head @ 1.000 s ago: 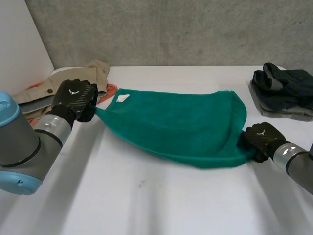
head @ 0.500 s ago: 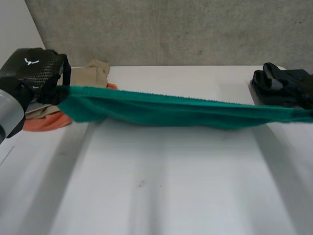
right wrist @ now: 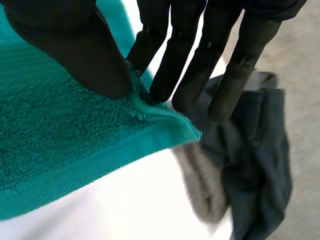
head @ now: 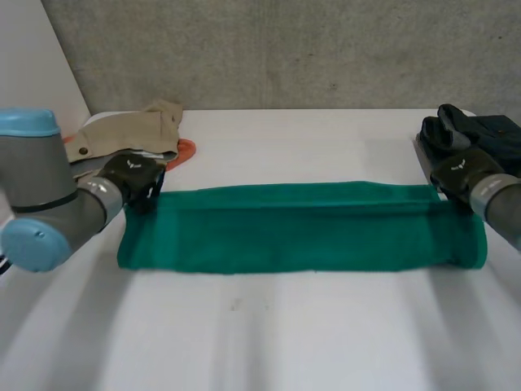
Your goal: Fold the laundry.
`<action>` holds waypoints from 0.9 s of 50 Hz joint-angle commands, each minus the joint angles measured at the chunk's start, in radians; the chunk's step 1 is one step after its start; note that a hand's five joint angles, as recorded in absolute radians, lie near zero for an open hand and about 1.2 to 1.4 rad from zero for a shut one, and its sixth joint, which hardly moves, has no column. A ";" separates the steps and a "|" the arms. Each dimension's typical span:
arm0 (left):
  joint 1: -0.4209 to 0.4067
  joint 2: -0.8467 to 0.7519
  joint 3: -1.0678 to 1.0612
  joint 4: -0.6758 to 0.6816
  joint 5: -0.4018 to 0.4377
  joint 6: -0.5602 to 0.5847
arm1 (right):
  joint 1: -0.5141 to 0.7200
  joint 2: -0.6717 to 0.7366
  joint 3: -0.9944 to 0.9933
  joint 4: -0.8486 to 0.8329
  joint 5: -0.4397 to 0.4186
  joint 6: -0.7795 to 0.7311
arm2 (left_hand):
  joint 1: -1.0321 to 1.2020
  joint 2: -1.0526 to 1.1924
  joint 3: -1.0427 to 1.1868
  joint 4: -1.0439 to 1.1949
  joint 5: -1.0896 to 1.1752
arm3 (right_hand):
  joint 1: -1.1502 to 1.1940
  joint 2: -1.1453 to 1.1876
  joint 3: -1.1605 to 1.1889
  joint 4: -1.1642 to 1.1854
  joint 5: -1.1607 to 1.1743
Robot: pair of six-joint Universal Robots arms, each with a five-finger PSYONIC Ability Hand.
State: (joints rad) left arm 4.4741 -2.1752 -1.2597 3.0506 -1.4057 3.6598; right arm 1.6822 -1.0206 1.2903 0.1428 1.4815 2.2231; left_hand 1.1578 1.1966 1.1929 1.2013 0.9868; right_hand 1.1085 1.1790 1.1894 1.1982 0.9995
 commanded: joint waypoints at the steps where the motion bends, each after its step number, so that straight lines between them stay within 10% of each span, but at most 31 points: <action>1: -0.019 -0.141 0.177 0.126 -0.030 0.003 | 0.039 0.141 -0.080 -0.233 -0.004 0.017 | 0.238 0.200 0.203 0.195 0.235 | 0.288 0.217 0.207 0.198 0.222; 14: -0.059 -0.367 0.419 0.229 -0.072 0.013 | 0.062 0.385 -0.292 -0.431 0.003 0.024 | 0.238 0.200 0.203 0.195 0.235 | 0.288 0.217 0.207 0.198 0.222; 16: -0.072 -0.371 0.421 0.232 -0.064 0.013 | 0.067 0.413 -0.325 -0.460 0.031 0.032 | -0.983 -1.022 -1.018 -1.027 -0.987 | -0.927 -0.997 -1.007 -1.016 -0.992; 22: -0.104 -0.335 0.387 0.255 -0.068 0.005 | 0.083 0.344 -0.295 -0.459 0.117 0.125 | -0.983 -1.022 -1.018 -1.027 -0.987 | -0.934 -1.005 -1.015 -1.024 -1.000; 31: -0.104 -0.049 0.096 0.255 -0.064 -0.029 | -0.010 -0.022 0.030 -0.217 -0.045 0.381 | -0.983 -1.022 -1.018 -1.027 -0.987 | -0.874 -0.945 -0.955 -0.964 -0.940; 45: -0.104 0.057 -0.144 0.318 -0.053 -0.095 | -0.173 0.006 0.187 -0.107 -0.190 0.405 | -0.983 -1.022 -1.018 -1.027 -0.987 | -0.598 -0.669 -0.679 -0.688 -0.664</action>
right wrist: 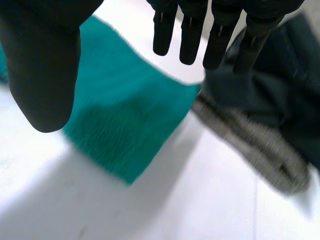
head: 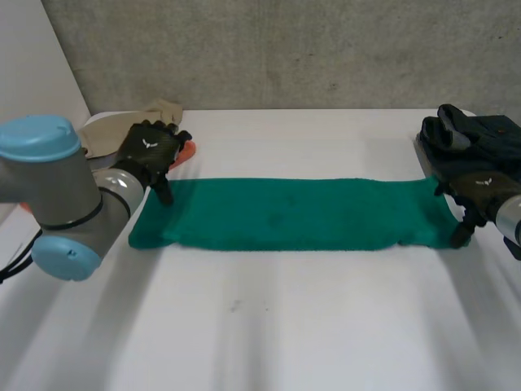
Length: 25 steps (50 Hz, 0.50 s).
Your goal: Fold the laundry.
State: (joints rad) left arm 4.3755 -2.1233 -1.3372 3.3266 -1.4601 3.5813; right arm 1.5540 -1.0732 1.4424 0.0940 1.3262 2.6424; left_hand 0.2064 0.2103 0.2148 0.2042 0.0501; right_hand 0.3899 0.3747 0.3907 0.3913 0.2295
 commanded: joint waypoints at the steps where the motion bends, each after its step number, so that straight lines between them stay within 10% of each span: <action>1: -0.005 0.003 -0.066 0.044 0.001 -0.016 | -0.045 0.076 0.033 -0.077 -0.035 -0.015 | -0.032 -0.036 -0.040 -0.030 -0.050 | 0.156 0.171 0.155 0.154 0.142; 4: -0.005 0.002 -0.066 0.045 0.001 -0.016 | -0.045 0.113 0.027 -0.135 -0.035 -0.015 | -0.032 -0.036 -0.040 -0.030 -0.050 | 0.235 0.250 0.234 0.234 0.221; 9: -0.005 -0.001 -0.065 0.044 0.001 -0.016 | -0.048 0.131 0.019 -0.158 -0.029 -0.025 | -0.032 -0.036 -0.040 -0.030 -0.050 | 1.006 1.021 1.005 1.004 0.992; 25: 0.010 0.054 -0.122 0.034 0.001 -0.016 | -0.216 0.016 0.049 -0.273 0.087 -0.495 | -0.032 -0.036 -0.040 -0.030 -0.050 | 1.006 1.022 1.006 1.005 0.992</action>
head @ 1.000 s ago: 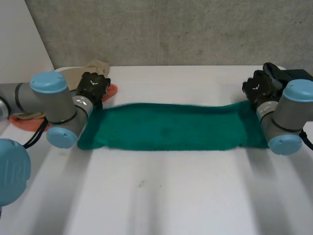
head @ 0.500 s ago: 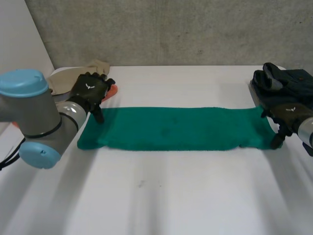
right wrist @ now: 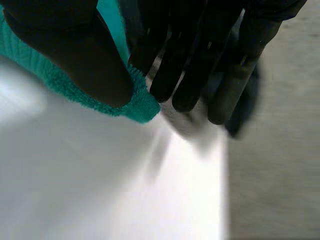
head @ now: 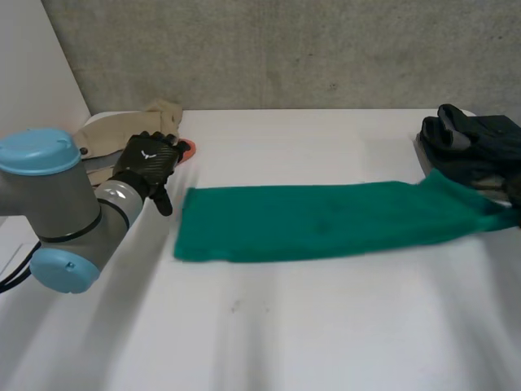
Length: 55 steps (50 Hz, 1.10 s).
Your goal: Fold the laundry.
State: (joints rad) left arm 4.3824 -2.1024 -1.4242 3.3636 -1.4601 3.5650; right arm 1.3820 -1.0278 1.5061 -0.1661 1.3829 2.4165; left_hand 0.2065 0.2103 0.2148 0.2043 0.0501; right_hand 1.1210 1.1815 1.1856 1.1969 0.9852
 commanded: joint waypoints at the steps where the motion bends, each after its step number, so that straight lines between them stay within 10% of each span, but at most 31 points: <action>1: 0.008 0.039 -0.042 -0.003 0.001 0.000 | -0.040 -0.023 -0.018 -0.016 0.031 -0.295 | -0.032 -0.036 -0.040 -0.030 -0.050 | 0.275 0.215 0.211 0.199 0.237; 16: 0.029 0.153 -0.122 -0.003 0.001 -0.060 | 0.618 -0.029 -0.049 -0.328 -0.175 -0.321 | -0.032 -0.036 -0.040 -0.030 -0.050 | 0.275 0.215 0.211 0.199 0.237; 26: 0.045 0.177 -0.177 0.005 0.004 -0.077 | 0.905 0.293 -0.237 -0.300 -0.295 -0.321 | -0.032 -0.036 -0.040 -0.030 -0.050 | 0.275 0.215 0.211 0.199 0.237; 29: 0.046 0.176 -0.182 0.007 0.004 -0.077 | 0.927 0.316 -0.248 -0.279 -0.309 -0.321 | -0.032 -0.036 -0.040 -0.030 -0.050 | 0.275 0.215 0.211 0.199 0.237; 33: 0.046 0.176 -0.179 0.008 0.006 -0.077 | 0.921 0.252 -0.232 -0.267 -0.239 -0.281 | -0.032 -0.036 -0.040 -0.030 -0.050 | -0.929 -0.989 -0.994 -1.005 -0.968; 41: 0.032 0.174 -0.160 0.008 0.006 -0.077 | 0.841 0.077 -0.127 -0.216 0.034 0.125 | -0.032 -0.036 -0.040 -0.030 -0.050 | -0.947 -1.007 -1.011 -1.022 -0.985; 52: -0.012 0.159 -0.150 0.010 0.004 -0.078 | 0.597 0.025 0.025 0.054 0.053 0.244 | -0.032 -0.036 -0.040 -0.030 -0.050 | -0.947 -1.007 -1.011 -1.022 -0.985; 55: -0.015 0.153 -0.150 0.010 0.004 -0.077 | 0.546 0.029 0.058 0.037 0.070 0.181 | -0.032 -0.036 -0.040 -0.030 -0.050 | -0.269 -0.330 -0.334 -0.345 -0.308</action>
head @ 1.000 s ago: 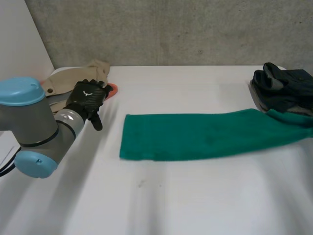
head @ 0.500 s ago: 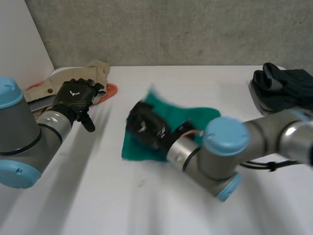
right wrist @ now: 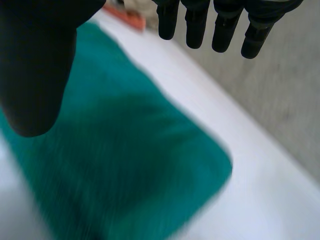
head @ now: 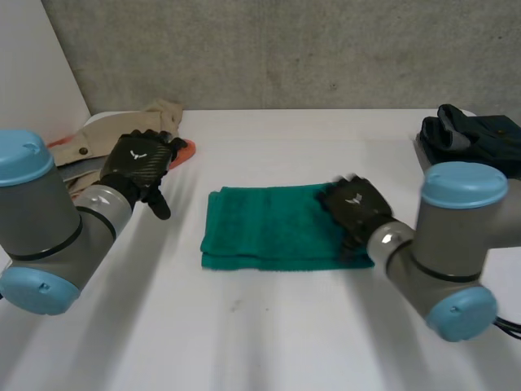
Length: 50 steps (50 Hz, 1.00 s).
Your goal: Fold the laundry.
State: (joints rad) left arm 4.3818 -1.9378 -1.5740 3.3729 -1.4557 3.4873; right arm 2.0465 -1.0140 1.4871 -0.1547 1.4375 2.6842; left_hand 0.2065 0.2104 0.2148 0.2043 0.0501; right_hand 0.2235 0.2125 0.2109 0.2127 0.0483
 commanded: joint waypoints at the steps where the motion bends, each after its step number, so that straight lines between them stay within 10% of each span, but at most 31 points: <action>1: -0.015 -0.013 0.000 0.000 0.000 0.001 | -0.126 0.014 0.082 0.015 0.021 -0.102 | -0.032 -0.036 -0.040 -0.030 -0.050 | 0.849 0.860 0.861 0.859 0.849; 3: -0.015 -0.012 0.000 0.000 0.000 -0.001 | -0.132 0.006 0.085 -0.041 0.050 -0.148 | -0.032 -0.036 -0.040 -0.030 -0.050 | 1.172 1.182 1.184 1.182 1.172; 12: -0.018 -0.001 -0.012 -0.001 0.000 -0.001 | -0.010 -0.017 -0.007 -0.206 0.083 -0.293 | -0.032 -0.036 -0.040 -0.030 -0.050 | 1.173 1.184 1.185 1.184 1.173; 25: -0.002 0.006 -0.017 -0.003 -0.009 -0.016 | 0.284 0.218 -0.179 -0.195 -0.285 -0.296 | -0.032 -0.036 -0.040 -0.030 -0.050 | 1.173 1.184 1.185 1.184 1.173; 27: -0.002 0.006 -0.012 -0.003 -0.009 -0.037 | 0.284 0.232 -0.189 -0.184 -0.263 -0.288 | -0.032 -0.036 -0.040 -0.030 -0.050 | 0.670 0.681 0.682 0.680 0.670; 28: -0.004 0.006 -0.009 -0.003 -0.009 -0.047 | 0.284 0.230 -0.203 -0.171 -0.205 -0.270 | -0.032 -0.036 -0.040 -0.030 -0.050 | -0.008 0.003 0.004 0.002 -0.008; 40: -0.131 -0.018 0.100 -0.003 -0.009 -0.221 | 0.132 -0.032 -0.156 -0.102 -0.072 0.385 | -0.019 -0.023 -0.028 -0.017 -0.038 | -0.049 -0.038 -0.036 -0.038 -0.048; 50: -0.269 -0.239 0.232 -0.047 -0.044 -0.258 | 0.057 0.165 -0.362 0.194 -0.069 0.439 | 0.001 -0.003 -0.007 0.003 -0.017 | -0.049 -0.038 -0.036 -0.038 -0.048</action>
State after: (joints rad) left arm 4.1873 -2.0359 -1.4222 3.3600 -1.4713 3.2393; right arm 2.1269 -0.9877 1.2620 -0.1285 1.3706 3.1227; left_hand 0.2065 0.2104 0.2148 0.2043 0.0502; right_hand 0.2240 0.2117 0.2107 0.2129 0.0475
